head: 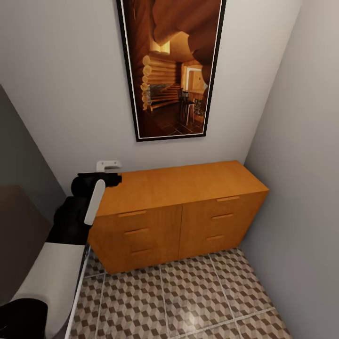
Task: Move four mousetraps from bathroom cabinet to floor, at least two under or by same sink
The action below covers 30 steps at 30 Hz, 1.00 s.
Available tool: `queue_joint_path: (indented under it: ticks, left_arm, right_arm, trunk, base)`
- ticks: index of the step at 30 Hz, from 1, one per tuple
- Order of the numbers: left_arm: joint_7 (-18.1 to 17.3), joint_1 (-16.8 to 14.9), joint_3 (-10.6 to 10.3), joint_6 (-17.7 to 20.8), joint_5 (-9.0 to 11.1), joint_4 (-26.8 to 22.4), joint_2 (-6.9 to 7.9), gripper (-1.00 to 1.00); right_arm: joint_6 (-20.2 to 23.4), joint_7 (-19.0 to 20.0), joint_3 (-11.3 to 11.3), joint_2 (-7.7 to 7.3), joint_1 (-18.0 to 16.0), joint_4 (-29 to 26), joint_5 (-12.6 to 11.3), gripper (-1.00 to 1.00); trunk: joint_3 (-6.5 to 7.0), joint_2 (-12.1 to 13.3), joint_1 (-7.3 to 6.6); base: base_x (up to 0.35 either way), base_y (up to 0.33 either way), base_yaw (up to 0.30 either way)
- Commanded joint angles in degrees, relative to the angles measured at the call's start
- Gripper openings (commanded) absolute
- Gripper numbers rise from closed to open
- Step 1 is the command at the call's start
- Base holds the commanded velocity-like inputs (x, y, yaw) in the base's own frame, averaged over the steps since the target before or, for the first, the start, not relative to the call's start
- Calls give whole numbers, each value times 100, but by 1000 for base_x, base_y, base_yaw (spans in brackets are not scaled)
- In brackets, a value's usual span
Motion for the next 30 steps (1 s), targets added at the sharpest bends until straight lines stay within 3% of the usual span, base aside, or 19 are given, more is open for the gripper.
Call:
queue_joint_path:
  ticks: [1, 10, 23, 26, 29, 30]
  left_arm:
    - [61, -7, -12, 20, 67, -74, 2, 100]
    - [64, -9, -31, 26, 99, -361, 30, 100]
    - [64, -9, -33, 17, 108, 15, 31, 100]
    - [64, -9, -30, 15, 109, 138, 29, 100]
    - [64, -9, -31, 14, 109, 200, 25, 100]
    - [64, -9, -32, 14, 109, 214, 24, 100]
  right_arm:
    - [-15, 55, 16, 1, -3, 2, -71, -100]
    - [-15, 55, 16, 6, -3, 2, -70, -100]
    - [212, 126, 19, 43, -3, 2, -69, -100]
    - [489, 229, 23, 55, -3, 6, -62, -100]
    - [1021, 272, 18, 57, -3, 10, -61, -100]
    - [1387, 278, 14, 49, -3, 12, -64, -100]
  trunk:
    - [-11, -11, 3]
    - [-11, -11, 3]
    - [-11, -11, 3]
    - [-11, -11, 3]
    - [-11, -11, 3]
    - [-11, -11, 3]
  base:
    - [0, 0, 0]
    - [0, 0, 0]
    - [183, 0, 0]
    - [252, 0, 0]
    - [254, 0, 0]
    - [249, 0, 0]
